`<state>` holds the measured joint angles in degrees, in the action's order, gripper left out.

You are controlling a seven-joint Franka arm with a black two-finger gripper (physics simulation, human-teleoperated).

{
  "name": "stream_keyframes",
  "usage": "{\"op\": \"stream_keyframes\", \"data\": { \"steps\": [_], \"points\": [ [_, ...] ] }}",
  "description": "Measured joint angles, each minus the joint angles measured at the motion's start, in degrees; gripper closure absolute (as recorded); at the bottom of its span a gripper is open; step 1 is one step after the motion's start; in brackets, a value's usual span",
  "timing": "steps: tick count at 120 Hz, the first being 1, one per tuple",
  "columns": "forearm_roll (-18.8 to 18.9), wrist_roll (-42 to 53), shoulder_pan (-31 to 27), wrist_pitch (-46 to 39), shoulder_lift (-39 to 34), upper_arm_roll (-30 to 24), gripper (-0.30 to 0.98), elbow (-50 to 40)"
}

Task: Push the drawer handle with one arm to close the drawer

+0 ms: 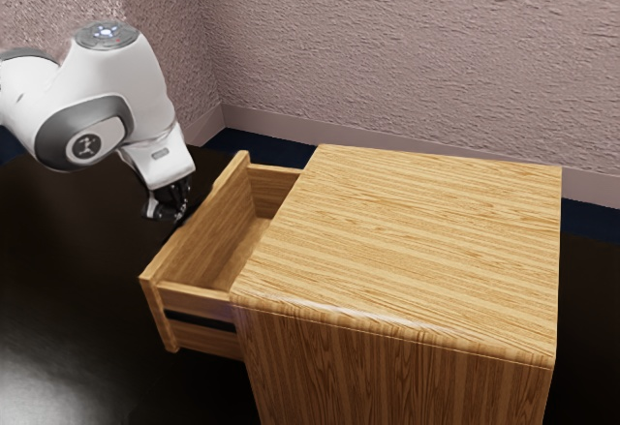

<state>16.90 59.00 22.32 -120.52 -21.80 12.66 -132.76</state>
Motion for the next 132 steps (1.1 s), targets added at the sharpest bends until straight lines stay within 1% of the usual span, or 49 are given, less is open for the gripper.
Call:
{"op": "stream_keyframes", "data": {
  "steps": [42,105,132],
  "points": [
    [-0.8,-1.0,3.0,-0.9,0.2,0.0,0.79,0.3],
    [-1.0,-2.8,3.3,-2.5,3.9,-3.2,0.79,3.1],
    [-2.0,-3.4,3.2,-4.6,4.1,-4.3,0.78,3.1]
  ]
}}
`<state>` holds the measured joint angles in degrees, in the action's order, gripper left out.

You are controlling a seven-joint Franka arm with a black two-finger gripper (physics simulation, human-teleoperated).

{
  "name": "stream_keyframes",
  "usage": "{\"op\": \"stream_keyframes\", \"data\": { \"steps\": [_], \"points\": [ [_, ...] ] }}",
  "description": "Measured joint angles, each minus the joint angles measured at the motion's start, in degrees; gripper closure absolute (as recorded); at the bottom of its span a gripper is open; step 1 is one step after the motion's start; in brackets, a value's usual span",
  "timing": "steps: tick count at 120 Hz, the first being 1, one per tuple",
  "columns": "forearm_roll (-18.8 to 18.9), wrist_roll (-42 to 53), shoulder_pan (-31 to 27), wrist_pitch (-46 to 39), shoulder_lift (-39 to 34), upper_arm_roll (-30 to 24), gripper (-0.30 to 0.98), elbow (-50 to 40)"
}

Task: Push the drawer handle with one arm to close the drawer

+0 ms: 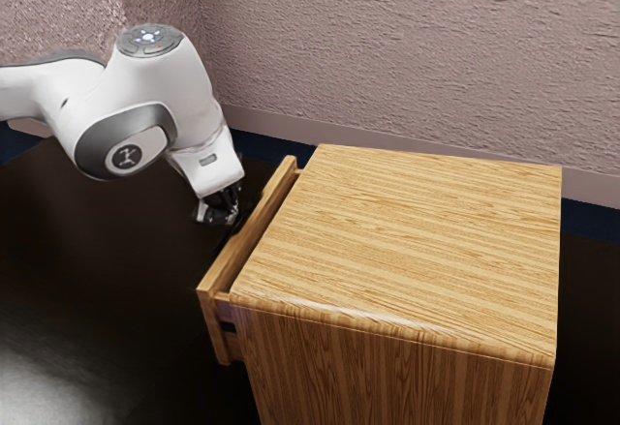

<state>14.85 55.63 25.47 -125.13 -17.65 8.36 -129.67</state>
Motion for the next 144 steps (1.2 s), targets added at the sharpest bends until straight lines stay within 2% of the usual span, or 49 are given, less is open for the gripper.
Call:
{"op": "stream_keyframes", "data": {
  "steps": [65,101,127,144],
  "points": [
    [-1.6,-1.3,-0.1,-4.9,3.6,-4.1,0.79,2.2],
    [-1.6,-2.2,-0.6,-6.4,4.1,-4.4,0.78,2.2],
    [-1.5,-3.3,-2.5,-2.4,2.3,-4.1,0.79,2.4],
    [-2.0,-4.9,-4.4,3.1,2.1,-4.1,0.79,8.7]
  ]
}}
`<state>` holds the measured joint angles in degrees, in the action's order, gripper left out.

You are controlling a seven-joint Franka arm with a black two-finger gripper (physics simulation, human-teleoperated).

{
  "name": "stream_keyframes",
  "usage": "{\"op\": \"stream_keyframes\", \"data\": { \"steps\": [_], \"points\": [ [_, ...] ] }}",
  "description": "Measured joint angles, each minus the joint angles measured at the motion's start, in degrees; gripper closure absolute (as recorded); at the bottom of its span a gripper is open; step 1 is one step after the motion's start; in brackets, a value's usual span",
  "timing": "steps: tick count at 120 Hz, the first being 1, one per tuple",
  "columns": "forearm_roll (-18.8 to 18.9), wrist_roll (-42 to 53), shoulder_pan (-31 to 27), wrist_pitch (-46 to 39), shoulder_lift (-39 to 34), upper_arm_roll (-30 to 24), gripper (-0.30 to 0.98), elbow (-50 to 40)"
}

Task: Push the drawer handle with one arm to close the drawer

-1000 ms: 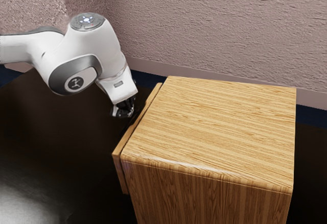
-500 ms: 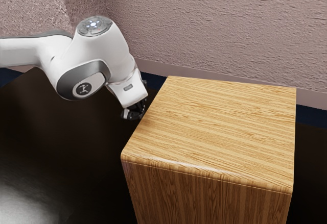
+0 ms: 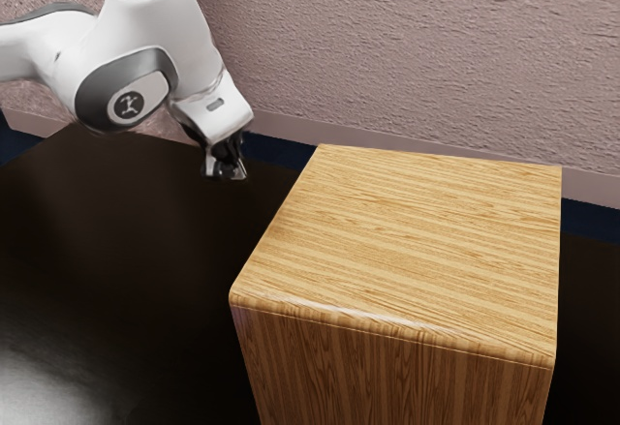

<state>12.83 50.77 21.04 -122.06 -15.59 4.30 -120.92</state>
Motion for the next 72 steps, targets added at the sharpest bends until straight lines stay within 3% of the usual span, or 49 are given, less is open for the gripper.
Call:
{"op": "stream_keyframes", "data": {
  "steps": [36,56,72],
  "points": [
    [-1.4,-9.6,-10.3,18.0,0.9,-0.2,0.75,13.9],
    [-2.6,-14.1,-13.4,22.6,1.4,-0.3,0.39,14.9],
    [-4.7,-18.5,-13.7,26.5,1.4,-0.4,0.21,18.8]
  ]
}}
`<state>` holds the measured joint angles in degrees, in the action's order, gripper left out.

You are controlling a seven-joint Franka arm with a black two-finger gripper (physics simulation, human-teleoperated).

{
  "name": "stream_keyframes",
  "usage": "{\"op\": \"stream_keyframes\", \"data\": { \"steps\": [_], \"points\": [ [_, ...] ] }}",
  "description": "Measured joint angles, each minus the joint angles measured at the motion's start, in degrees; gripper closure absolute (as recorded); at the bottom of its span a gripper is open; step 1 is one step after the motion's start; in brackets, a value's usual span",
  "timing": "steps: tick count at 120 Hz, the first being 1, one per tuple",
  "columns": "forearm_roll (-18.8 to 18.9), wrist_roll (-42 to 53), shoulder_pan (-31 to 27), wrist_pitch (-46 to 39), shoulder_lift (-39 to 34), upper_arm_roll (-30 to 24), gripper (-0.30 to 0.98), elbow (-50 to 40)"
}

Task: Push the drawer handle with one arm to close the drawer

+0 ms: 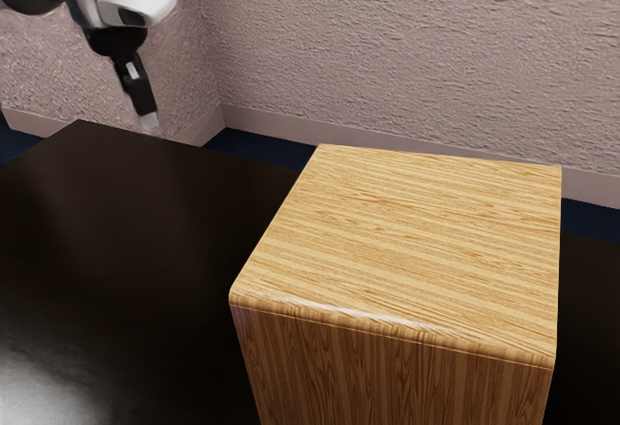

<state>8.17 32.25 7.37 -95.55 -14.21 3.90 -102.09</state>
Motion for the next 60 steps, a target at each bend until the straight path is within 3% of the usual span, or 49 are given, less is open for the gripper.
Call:
{"op": "stream_keyframes", "data": {
  "steps": [24,60],
  "points": [
    [-1.9,-7.3,-1.7,3.8,0.8,0.2,0.08,2.5],
    [-2.3,-16.4,-1.8,5.1,1.6,0.2,0.02,1.3]
  ]
}}
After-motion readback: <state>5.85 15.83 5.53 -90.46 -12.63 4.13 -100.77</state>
